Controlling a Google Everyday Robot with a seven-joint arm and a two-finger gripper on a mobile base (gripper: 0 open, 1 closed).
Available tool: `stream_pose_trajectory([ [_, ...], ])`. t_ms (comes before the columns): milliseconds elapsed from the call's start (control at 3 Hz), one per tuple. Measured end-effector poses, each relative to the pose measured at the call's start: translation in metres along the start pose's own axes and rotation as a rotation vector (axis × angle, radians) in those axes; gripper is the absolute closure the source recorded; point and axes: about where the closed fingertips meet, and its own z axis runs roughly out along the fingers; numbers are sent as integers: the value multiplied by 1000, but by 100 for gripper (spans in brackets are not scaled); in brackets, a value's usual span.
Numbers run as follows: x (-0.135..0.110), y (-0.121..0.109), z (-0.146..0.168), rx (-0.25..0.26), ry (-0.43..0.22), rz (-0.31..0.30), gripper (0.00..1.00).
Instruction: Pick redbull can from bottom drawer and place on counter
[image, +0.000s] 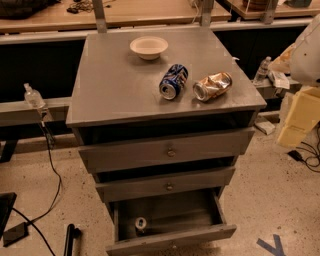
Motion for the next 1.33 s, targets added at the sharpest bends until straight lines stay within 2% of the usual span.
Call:
stream_pose_trajectory([
  [333, 0, 0, 0, 0, 0, 0, 0],
  [667, -16, -1, 2, -8, -17, -68, 0],
  [1000, -100, 25, 38, -108, -155, -345, 0],
  [1333, -157, 57, 68, -180, -360, -528, 0],
])
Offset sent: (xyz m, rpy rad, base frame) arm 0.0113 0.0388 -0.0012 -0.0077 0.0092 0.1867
